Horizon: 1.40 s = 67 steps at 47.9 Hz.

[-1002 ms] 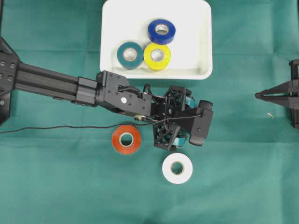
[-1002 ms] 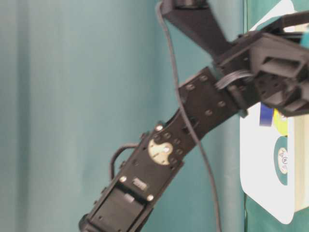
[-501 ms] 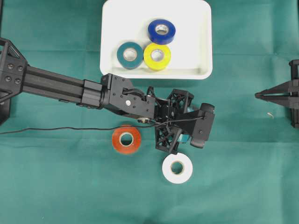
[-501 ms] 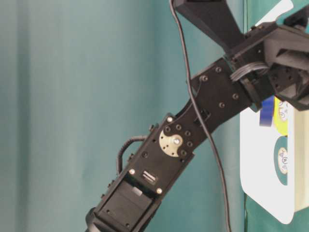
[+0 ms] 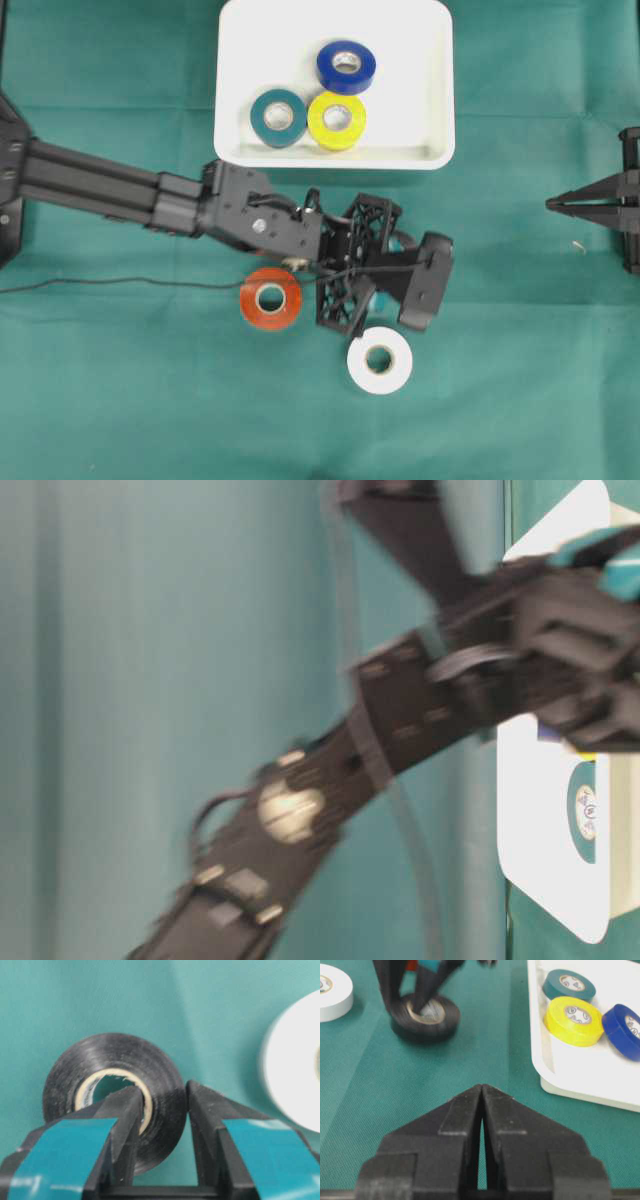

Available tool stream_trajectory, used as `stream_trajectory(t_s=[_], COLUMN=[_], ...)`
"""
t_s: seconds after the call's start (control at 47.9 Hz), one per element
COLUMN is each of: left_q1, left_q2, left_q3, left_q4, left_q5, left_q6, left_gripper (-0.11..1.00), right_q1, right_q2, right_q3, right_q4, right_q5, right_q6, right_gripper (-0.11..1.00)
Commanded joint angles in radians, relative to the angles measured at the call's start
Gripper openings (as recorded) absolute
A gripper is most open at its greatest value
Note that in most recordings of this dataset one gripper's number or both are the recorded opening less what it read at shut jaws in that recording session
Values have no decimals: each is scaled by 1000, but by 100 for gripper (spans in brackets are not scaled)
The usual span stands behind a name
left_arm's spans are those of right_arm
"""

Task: Put the tape into the white case with the left arm.
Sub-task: 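Lift the black tape and lower it into the case's right side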

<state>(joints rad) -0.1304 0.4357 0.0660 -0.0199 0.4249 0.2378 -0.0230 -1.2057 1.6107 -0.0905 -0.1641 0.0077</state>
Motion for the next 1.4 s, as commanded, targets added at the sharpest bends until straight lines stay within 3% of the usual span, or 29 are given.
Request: stream_trajectory(t_s=[0.0, 0.48, 1.023, 1.378], left_q1=[-28, -29, 199, 268], left_q2=[-109, -209, -173, -91], left_q3=[-3, 17, 63, 35], left_q4=[0, 0, 0, 0], left_q5=[-5, 71, -28, -120], left_q6=[2, 61, 132, 206], left_gripper=[25, 25, 25, 25], right_q1=[-2, -2, -2, -2], right_q2=[6, 6, 6, 6], right_q3=[-9, -11, -9, -9], right_q4=[-2, -2, 0, -2], right_q5=[-9, -9, -9, -9], right_q6=[-2, 0, 0, 0], right_gripper=[-9, -9, -9, -9])
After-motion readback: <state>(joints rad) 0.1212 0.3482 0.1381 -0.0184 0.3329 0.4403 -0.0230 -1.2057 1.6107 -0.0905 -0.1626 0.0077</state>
